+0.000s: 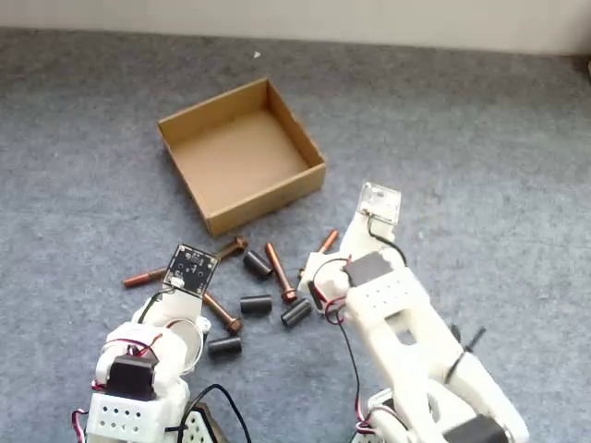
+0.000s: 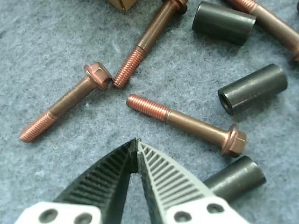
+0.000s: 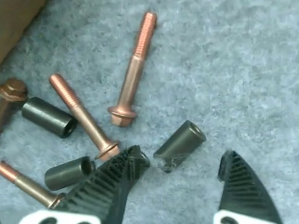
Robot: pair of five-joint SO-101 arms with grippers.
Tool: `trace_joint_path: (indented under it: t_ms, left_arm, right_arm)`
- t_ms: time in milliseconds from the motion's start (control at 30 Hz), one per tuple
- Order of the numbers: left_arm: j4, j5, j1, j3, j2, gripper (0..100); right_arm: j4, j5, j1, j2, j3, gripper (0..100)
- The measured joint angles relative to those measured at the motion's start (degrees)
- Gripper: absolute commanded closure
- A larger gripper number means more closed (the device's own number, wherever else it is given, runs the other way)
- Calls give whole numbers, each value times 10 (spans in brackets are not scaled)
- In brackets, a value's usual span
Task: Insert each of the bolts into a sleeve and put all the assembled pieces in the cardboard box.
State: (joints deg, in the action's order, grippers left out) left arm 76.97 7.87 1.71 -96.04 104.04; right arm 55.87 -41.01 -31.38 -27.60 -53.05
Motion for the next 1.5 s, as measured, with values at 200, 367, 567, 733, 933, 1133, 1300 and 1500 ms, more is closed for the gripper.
trace_joint_path:
  t_ms: [200,367,567,733,933,1133,1300,1500]
  left_arm:
    - [0,0,0,0,0,993]
    - [0,0,0,0,0,993]
    - [0,0,0,0,0,993]
    - [0,0,0,0,0,993]
    - [0,0,0,0,0,993]
    - [0,0,0,0,0,993]
    - [0,0,-12,5,0,994]
    - [0,0,-122,61,0,992]
  right_arm:
    - [-13,-7,0,88,0,732]
    - [-19,-7,-1,127,1,735]
    - [-37,-7,2,137,1,905]
    - [-37,-7,4,136,1,991]
    - [-37,45,4,136,1,993]
    - [-18,102,25,89,0,993]
    - [-14,112,50,-52,-46,993]
    - [-72,113,78,-183,-148,993]
